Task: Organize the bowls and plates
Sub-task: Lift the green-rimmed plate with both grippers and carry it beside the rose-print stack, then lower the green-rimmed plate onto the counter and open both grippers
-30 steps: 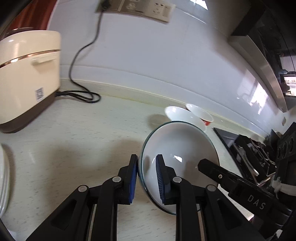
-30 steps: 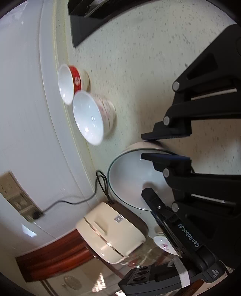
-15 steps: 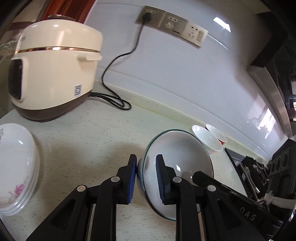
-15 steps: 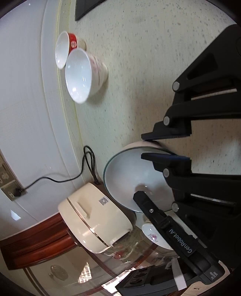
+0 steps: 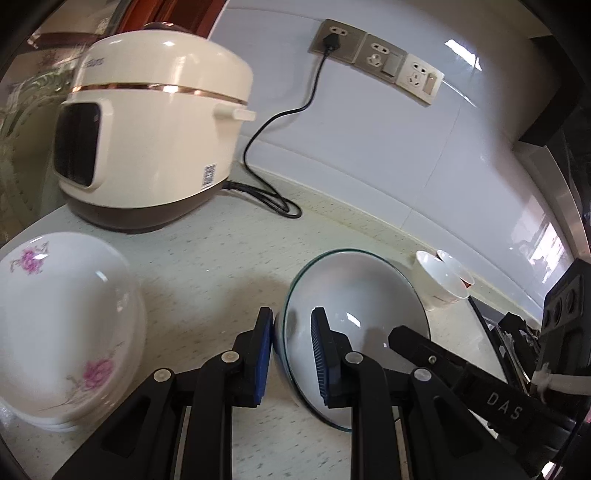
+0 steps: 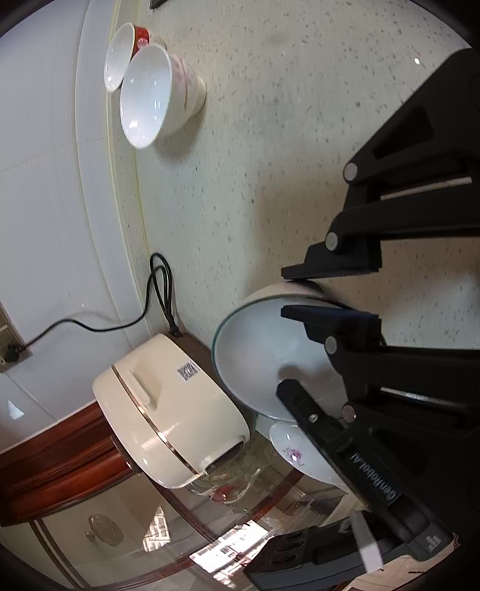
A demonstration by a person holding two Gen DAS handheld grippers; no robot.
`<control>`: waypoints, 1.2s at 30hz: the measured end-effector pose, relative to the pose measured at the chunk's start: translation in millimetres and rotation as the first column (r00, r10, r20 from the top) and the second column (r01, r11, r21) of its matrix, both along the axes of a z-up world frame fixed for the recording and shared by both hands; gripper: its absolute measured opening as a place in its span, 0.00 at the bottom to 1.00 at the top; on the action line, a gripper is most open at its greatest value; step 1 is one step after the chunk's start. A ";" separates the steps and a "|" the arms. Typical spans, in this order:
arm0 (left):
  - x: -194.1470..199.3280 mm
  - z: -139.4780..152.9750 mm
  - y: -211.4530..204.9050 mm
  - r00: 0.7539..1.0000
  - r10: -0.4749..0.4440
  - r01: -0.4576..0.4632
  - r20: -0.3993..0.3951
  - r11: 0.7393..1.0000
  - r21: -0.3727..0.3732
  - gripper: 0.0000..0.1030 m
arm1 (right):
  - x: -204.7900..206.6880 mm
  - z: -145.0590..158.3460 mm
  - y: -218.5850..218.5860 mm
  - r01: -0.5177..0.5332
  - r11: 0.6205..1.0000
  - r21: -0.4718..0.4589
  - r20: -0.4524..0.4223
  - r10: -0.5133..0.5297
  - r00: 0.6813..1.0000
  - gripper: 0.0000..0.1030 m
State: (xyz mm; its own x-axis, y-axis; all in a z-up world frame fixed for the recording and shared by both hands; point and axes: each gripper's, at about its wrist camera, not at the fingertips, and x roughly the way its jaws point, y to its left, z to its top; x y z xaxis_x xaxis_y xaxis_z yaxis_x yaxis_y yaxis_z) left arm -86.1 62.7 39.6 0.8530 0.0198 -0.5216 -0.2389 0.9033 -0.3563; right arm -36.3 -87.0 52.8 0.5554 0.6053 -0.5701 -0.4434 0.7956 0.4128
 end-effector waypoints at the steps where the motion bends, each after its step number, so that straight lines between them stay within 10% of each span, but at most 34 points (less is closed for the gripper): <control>1: -0.6 -0.1 2.1 1.000 0.006 -0.006 0.000 1.000 -0.002 0.20 | -0.5 -0.1 3.5 -0.005 1.000 -0.005 0.002 0.005 1.000 0.16; 27: -1.6 -7.9 18.1 0.991 0.108 -0.109 -0.075 0.994 -0.017 0.28 | -4.8 -9.8 29.0 -0.069 0.997 -0.034 -0.045 0.067 0.997 0.17; 36: -12.2 -2.2 20.4 0.984 0.174 -0.174 -0.028 0.985 -0.005 0.77 | -3.8 -9.7 29.1 -0.083 0.997 0.006 -0.062 0.083 0.995 0.32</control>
